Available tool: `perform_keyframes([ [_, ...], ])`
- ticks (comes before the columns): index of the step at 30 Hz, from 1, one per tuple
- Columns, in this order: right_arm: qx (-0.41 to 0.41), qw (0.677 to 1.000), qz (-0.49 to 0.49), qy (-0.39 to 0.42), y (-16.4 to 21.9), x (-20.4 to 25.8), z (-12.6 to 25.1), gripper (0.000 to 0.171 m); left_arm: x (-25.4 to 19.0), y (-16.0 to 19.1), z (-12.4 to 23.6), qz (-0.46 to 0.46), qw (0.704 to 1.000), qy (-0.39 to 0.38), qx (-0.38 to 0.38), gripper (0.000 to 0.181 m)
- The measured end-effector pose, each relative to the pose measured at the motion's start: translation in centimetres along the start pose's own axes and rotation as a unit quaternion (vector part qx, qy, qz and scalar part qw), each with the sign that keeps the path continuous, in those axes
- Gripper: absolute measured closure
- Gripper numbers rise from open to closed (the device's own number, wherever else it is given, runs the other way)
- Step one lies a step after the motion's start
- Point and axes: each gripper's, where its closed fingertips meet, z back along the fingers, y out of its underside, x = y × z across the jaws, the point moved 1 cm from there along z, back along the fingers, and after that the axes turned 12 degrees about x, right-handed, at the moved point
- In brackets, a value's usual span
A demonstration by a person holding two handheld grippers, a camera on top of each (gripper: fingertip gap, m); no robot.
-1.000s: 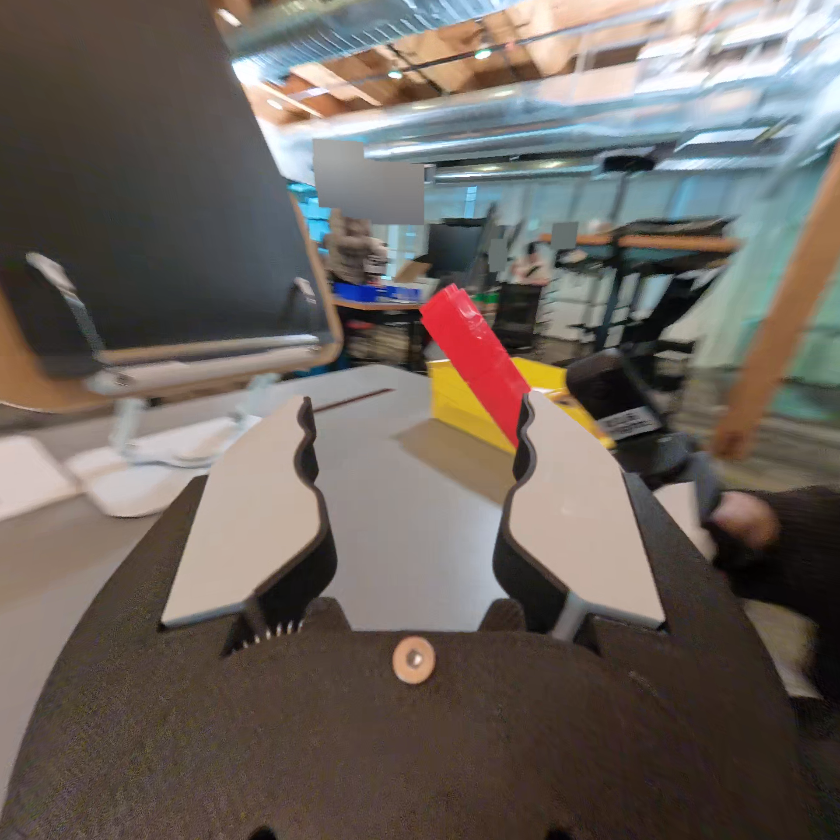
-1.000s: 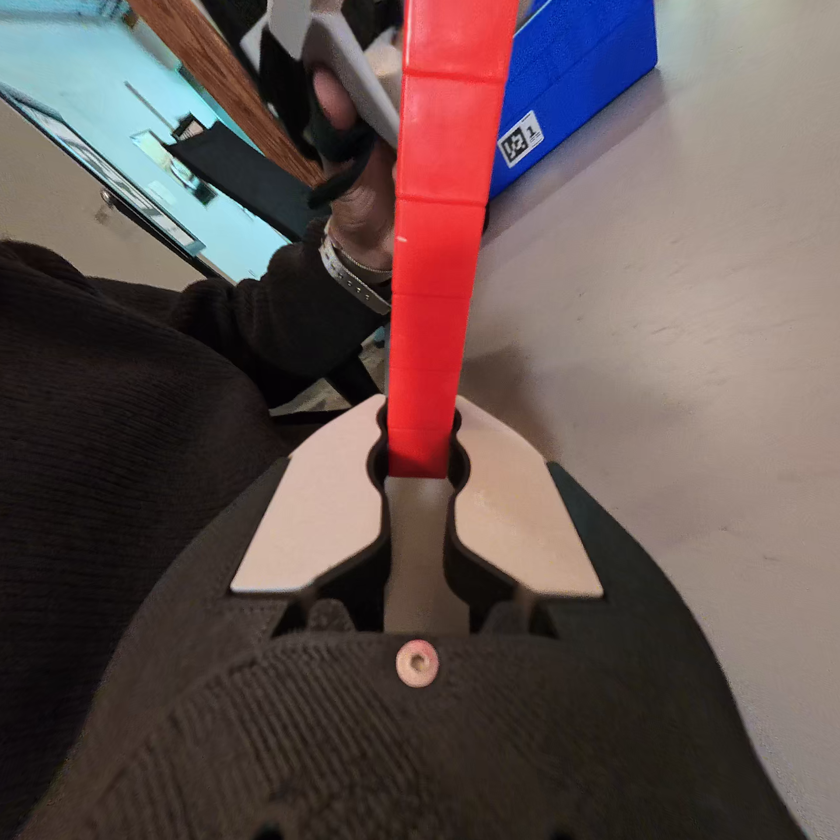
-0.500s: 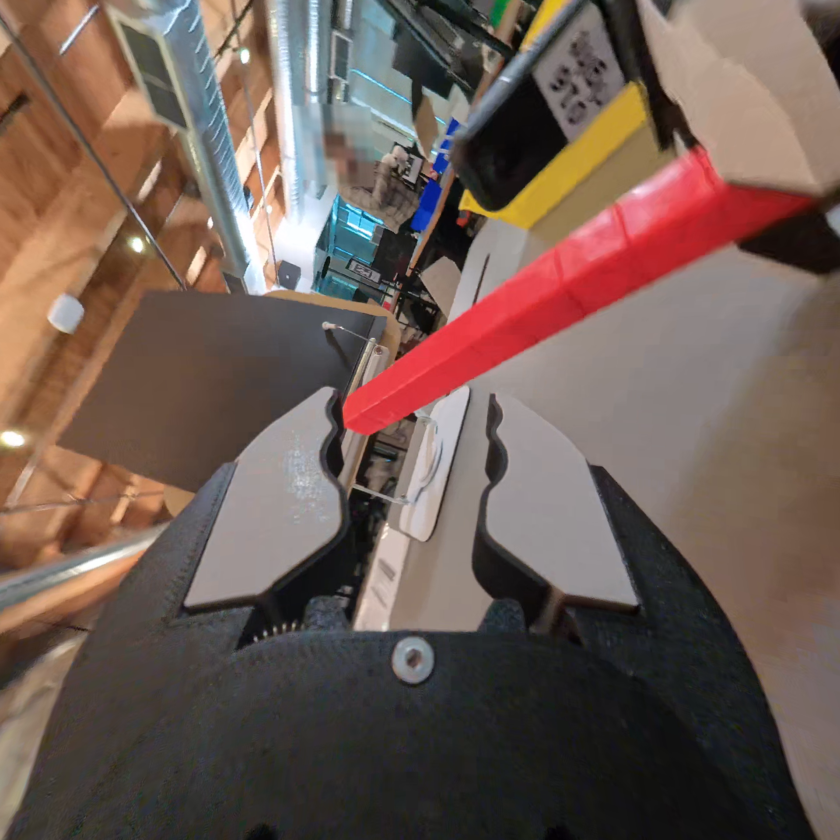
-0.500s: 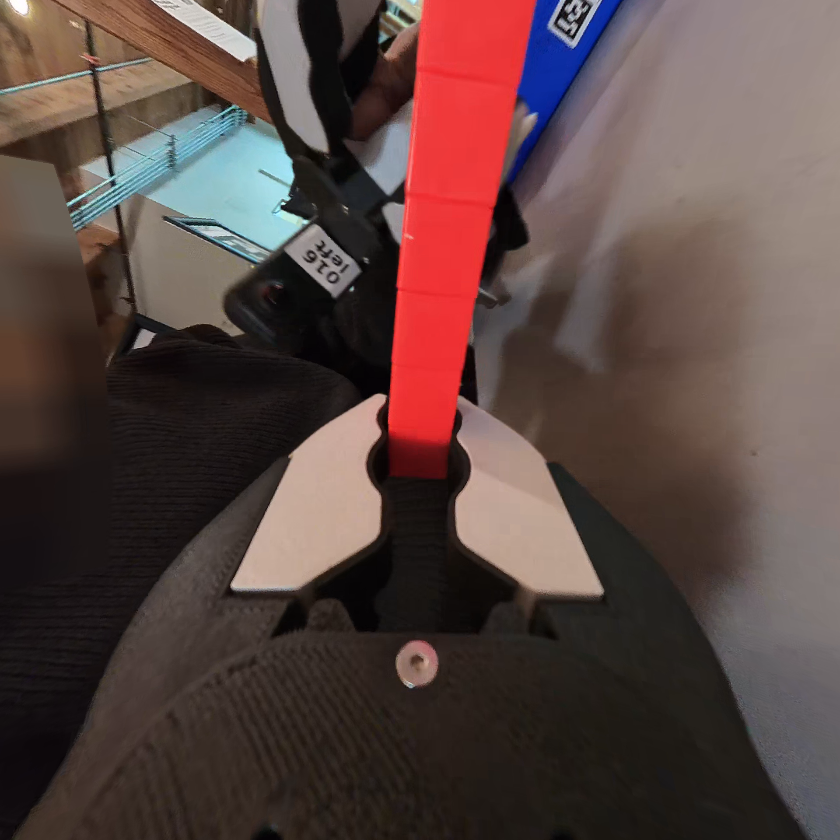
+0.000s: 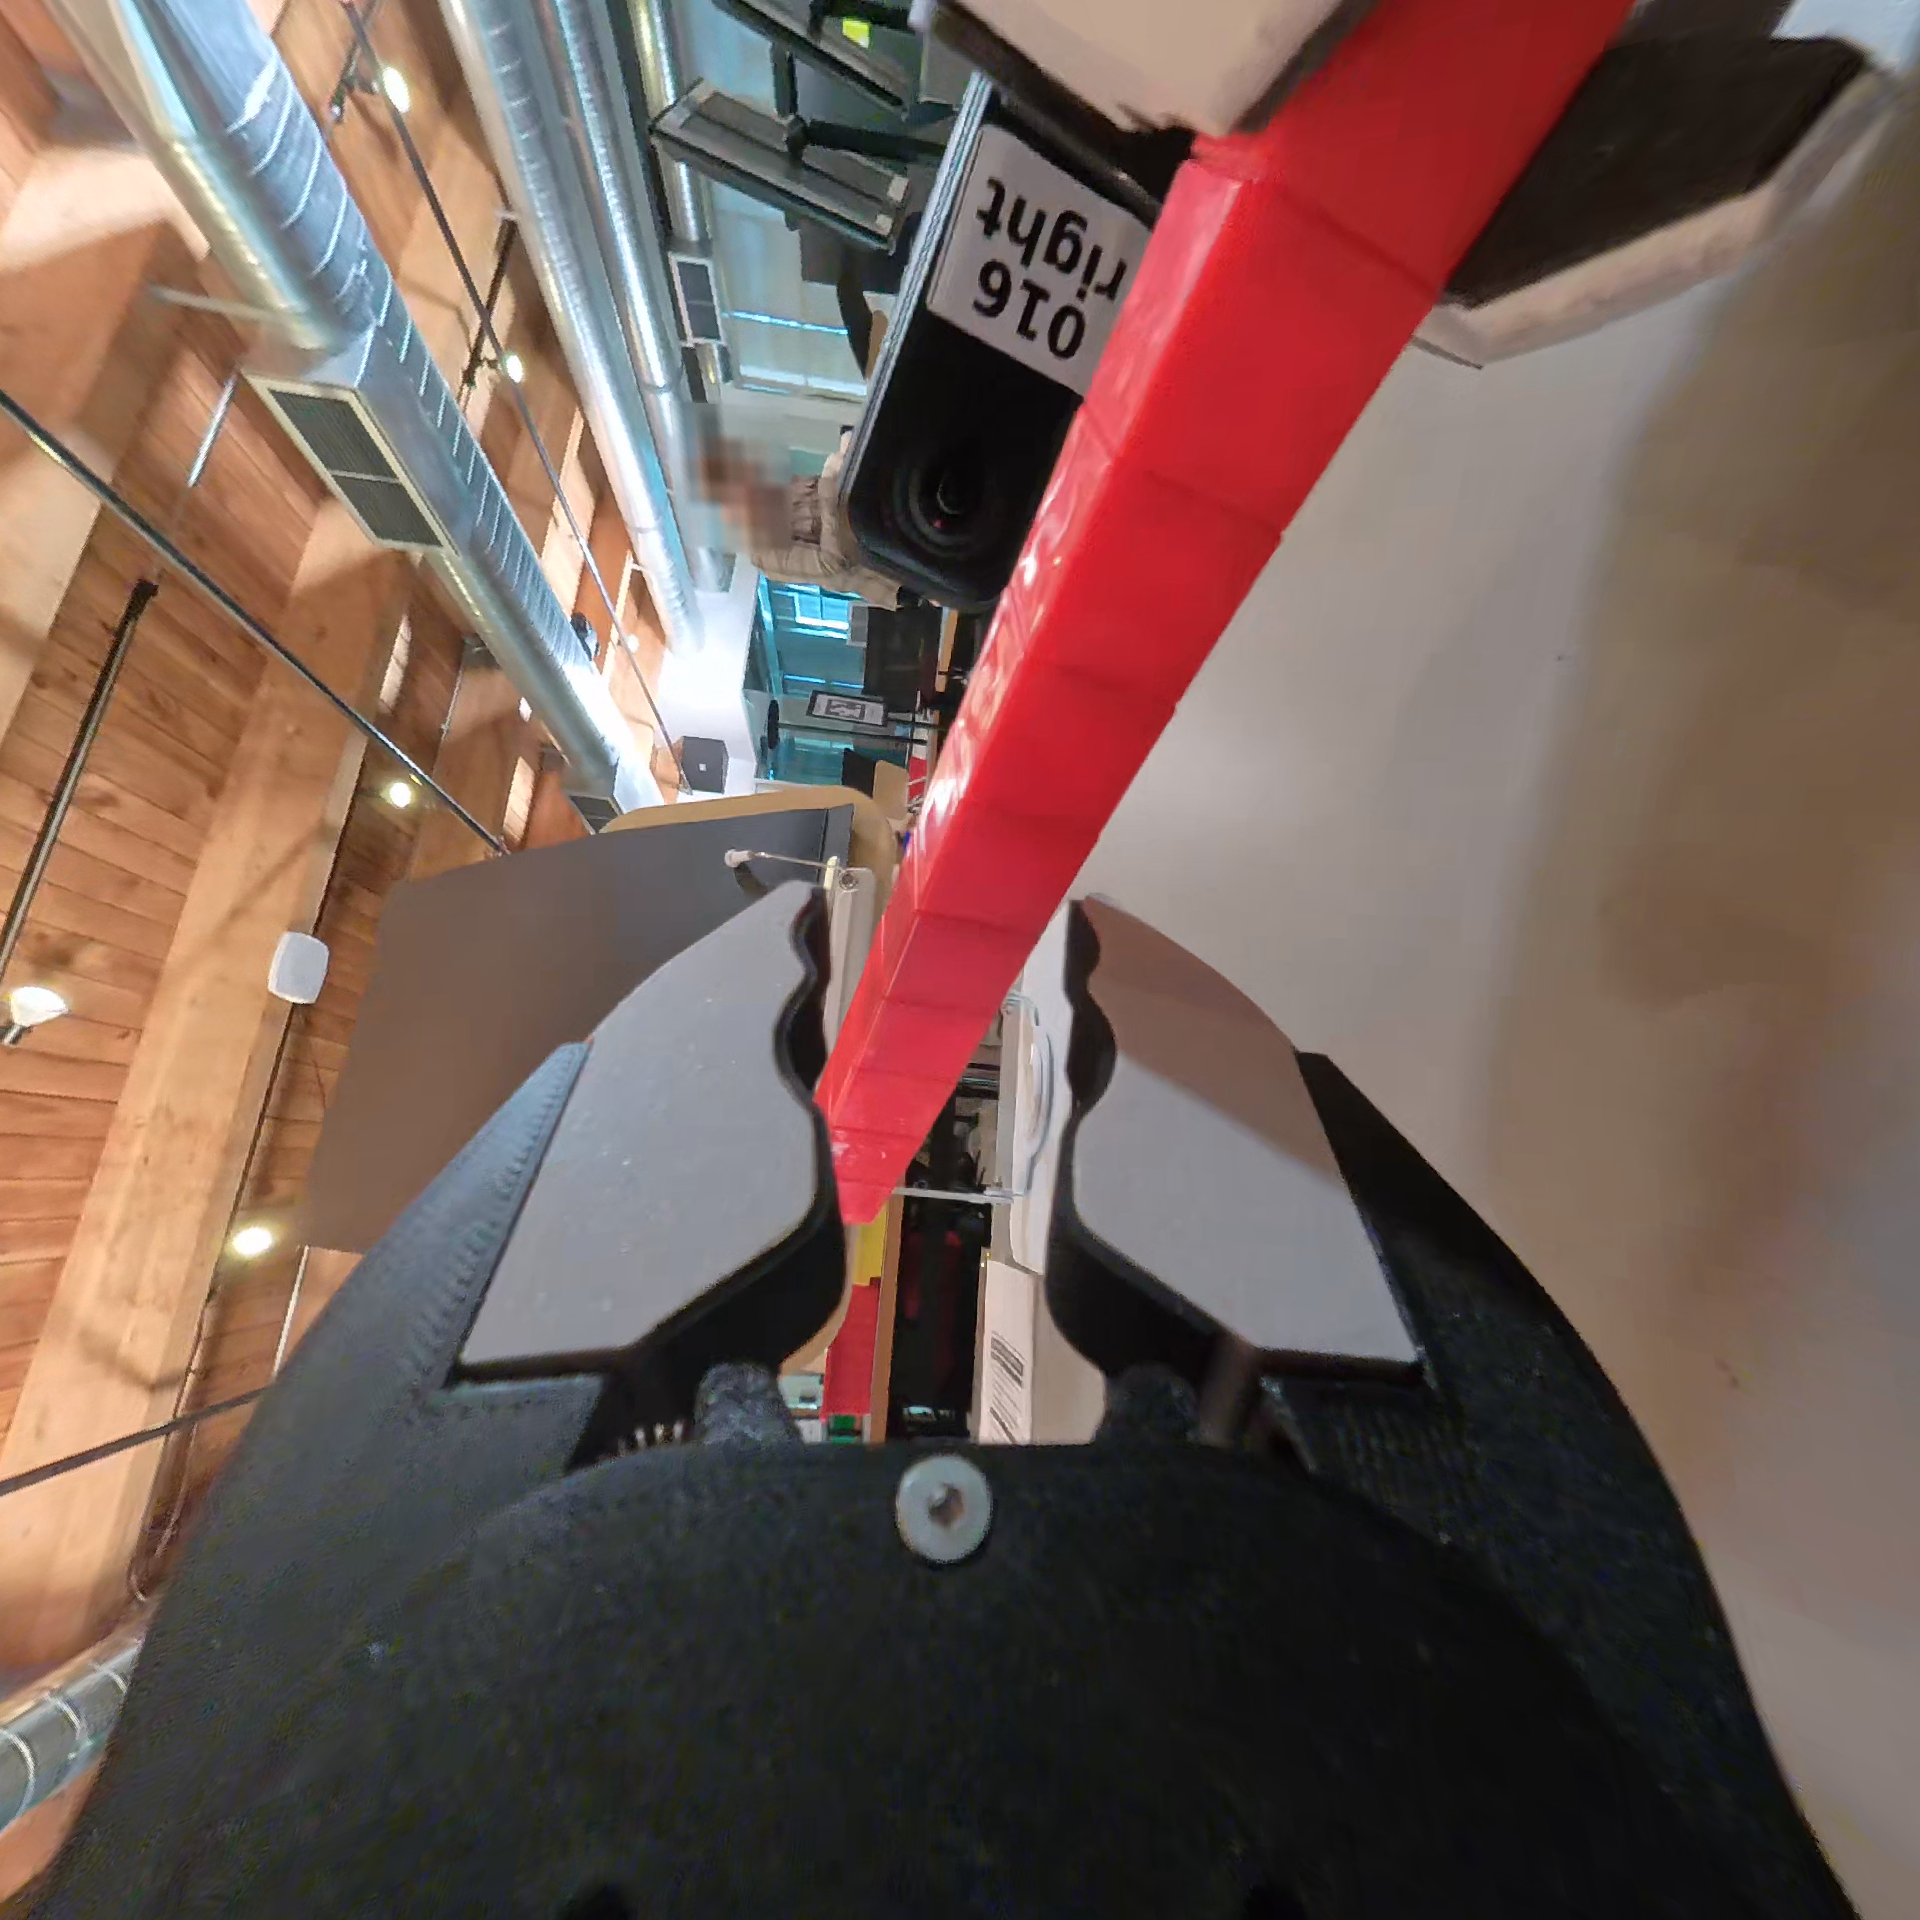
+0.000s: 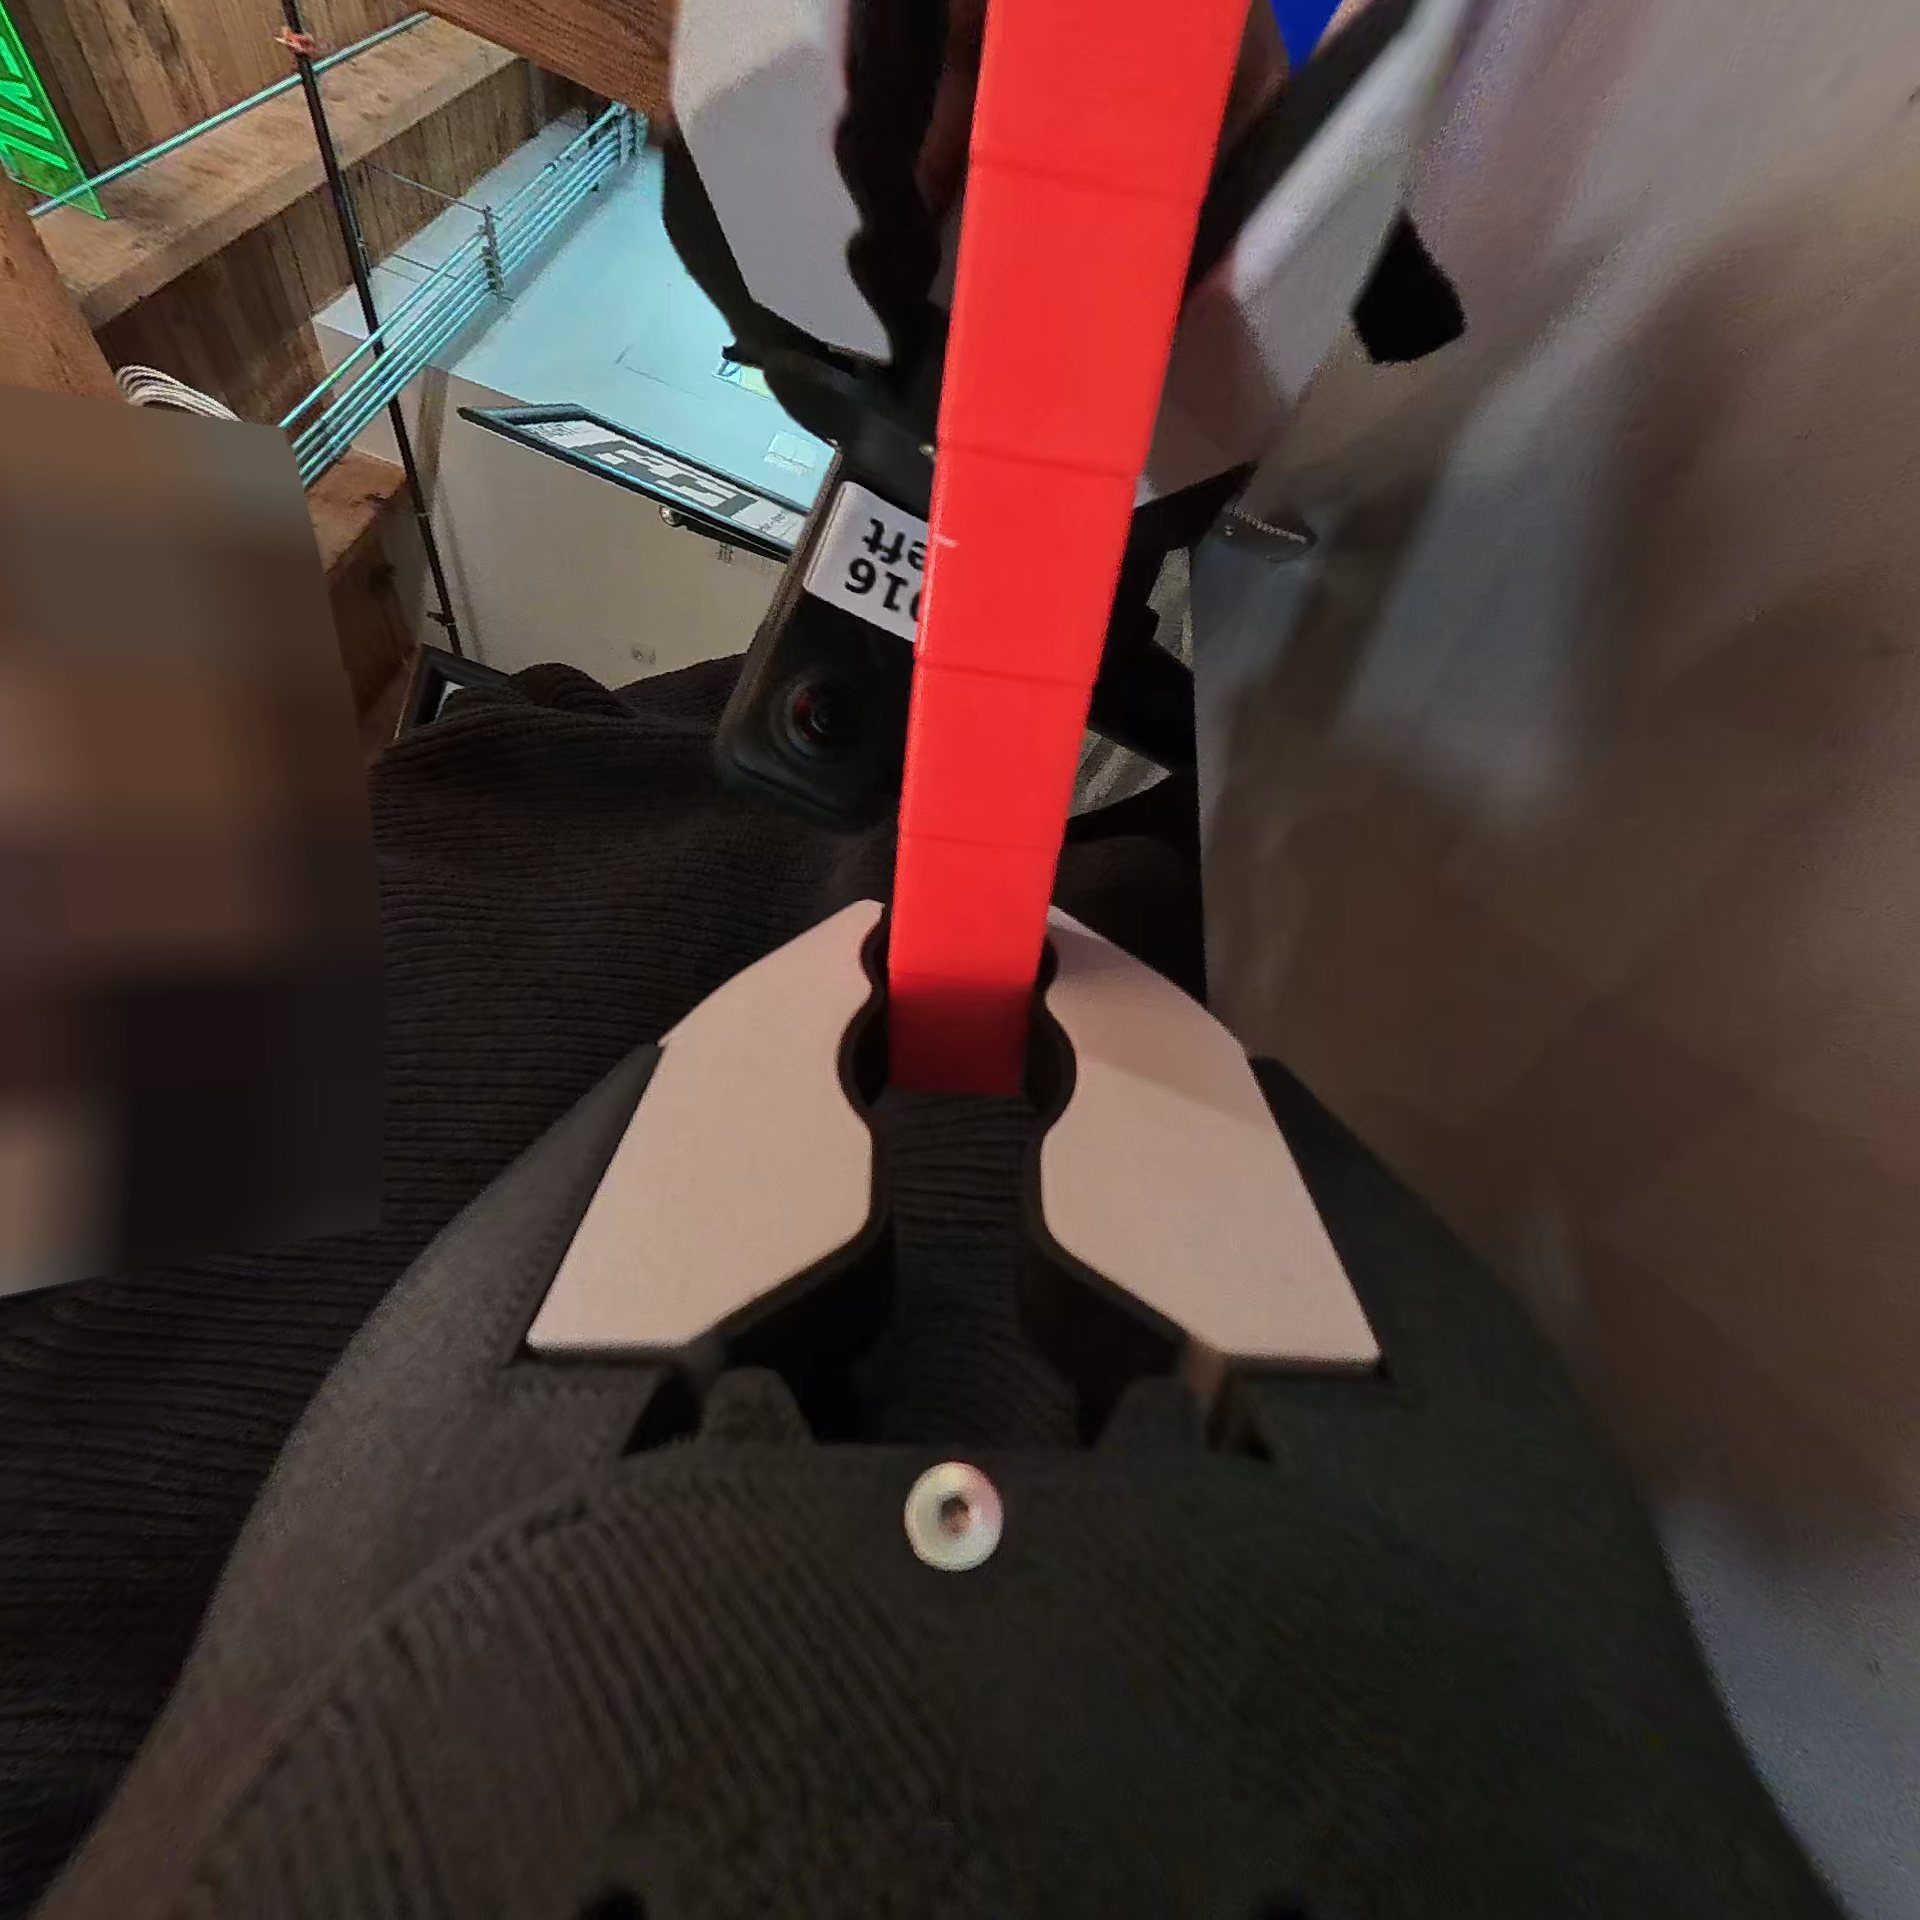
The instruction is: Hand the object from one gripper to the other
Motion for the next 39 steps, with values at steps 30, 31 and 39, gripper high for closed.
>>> perform_keyframes([
  [30,-0.288,0.922,0.211,0.150,-5.7,2.7,9.0,0.112,5.7,2.5,0.0,0.402,0.913,0.069,-0.006,0.158],
  [31,-0.290,0.916,0.223,0.165,-5.7,2.7,9.0,0.112,6.1,2.5,0.1,0.442,0.892,0.088,-0.018,0.159],
  [39,-0.247,0.861,0.334,0.293,-5.7,1.8,8.4,0.111,9.0,0.0,1.8,0.678,0.652,0.295,-0.166,0.159],
])
